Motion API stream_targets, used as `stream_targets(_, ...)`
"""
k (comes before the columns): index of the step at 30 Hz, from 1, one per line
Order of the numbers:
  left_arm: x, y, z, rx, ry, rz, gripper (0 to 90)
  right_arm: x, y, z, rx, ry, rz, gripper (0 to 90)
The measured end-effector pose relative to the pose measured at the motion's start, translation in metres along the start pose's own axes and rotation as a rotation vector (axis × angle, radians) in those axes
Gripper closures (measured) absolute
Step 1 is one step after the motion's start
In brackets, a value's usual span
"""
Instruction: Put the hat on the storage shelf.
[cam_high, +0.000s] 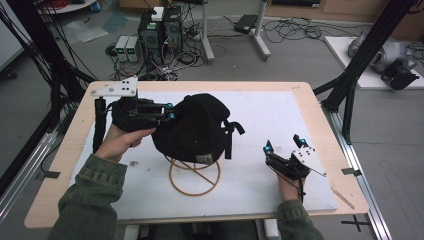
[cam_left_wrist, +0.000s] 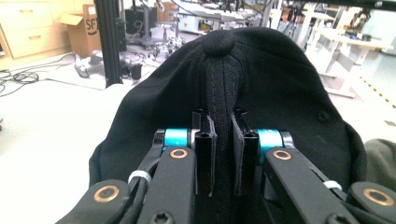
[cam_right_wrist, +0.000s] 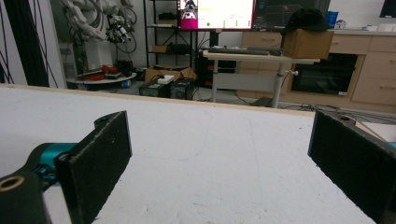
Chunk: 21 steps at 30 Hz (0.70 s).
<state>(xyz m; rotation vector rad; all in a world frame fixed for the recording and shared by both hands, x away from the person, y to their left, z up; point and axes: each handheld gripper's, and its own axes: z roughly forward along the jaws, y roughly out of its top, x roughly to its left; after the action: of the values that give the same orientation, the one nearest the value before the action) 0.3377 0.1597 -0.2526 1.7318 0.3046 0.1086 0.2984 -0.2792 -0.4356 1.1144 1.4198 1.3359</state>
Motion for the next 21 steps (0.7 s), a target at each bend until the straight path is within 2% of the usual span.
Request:
stream_targets(3,-0.0005,-0.0008,0.0021,0.018,-0.011,0.006,81.0,-0.0003,-0.0001,-0.0002,0.003,0.000,-0.001,5.2)
stream_targets(7,-0.0020,-0.0027,0.0021,0.008,-0.023,0.017,80.1,-0.0013,0.0000,-0.0004,0.000,-0.003,-0.002,5.2)
stream_targets(16,-0.0024,-0.0077,0.0001,-0.015,-0.022,0.007,77.5,-0.0032,0.0001,-0.0011,-0.001,-0.007,0.000,5.2)
stream_targets(21,-0.0022,-0.0084,-0.0006,-0.012,-0.032,0.000,71.1,-0.0032,0.0000,-0.0008,0.000,-0.009,0.003,5.2)
